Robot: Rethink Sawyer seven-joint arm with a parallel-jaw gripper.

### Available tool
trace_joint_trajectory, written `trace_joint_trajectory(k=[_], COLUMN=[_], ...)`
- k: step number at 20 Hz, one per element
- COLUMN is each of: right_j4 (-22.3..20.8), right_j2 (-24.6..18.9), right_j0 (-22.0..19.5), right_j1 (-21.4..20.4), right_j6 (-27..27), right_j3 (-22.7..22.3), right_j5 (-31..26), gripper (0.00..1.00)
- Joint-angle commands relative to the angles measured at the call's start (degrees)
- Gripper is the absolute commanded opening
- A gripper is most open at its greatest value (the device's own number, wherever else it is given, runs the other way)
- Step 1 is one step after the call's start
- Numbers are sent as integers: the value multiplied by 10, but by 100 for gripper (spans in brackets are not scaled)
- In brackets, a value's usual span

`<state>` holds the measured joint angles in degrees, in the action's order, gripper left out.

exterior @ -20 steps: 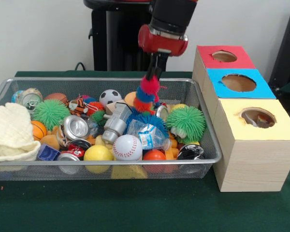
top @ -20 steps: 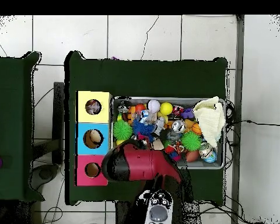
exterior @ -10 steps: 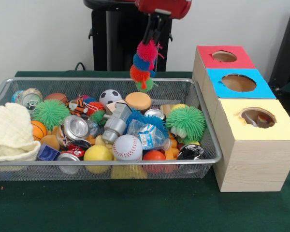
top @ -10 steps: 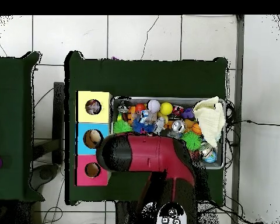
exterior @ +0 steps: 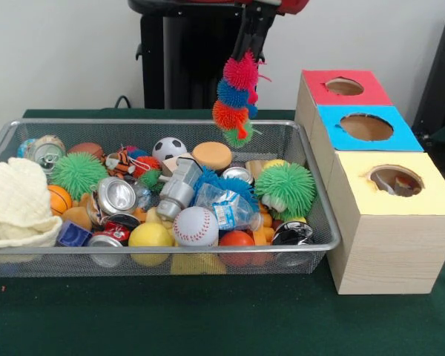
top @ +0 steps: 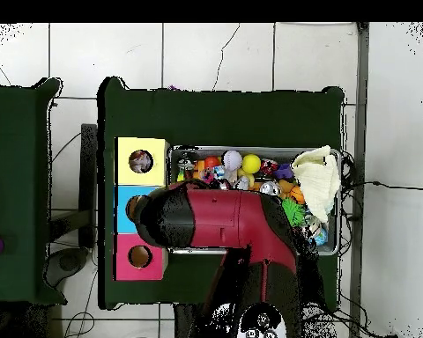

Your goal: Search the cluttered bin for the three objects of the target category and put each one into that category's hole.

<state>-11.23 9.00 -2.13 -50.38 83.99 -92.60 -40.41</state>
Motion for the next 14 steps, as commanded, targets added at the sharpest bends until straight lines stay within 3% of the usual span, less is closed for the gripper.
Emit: trace_joint_trajectory(k=[1,9,10,14], right_j4=[14,14,-4,-1], right_j2=[-68,-95,-87,-86], right_j0=[-18,-29,-20,-20], right_j1=[-2,17,22,24], right_j6=[-3,3,-4,14], right_j3=[14,16,31,29], right_j5=[-71,-44,-92,-70], gripper=[0,0,100,100])
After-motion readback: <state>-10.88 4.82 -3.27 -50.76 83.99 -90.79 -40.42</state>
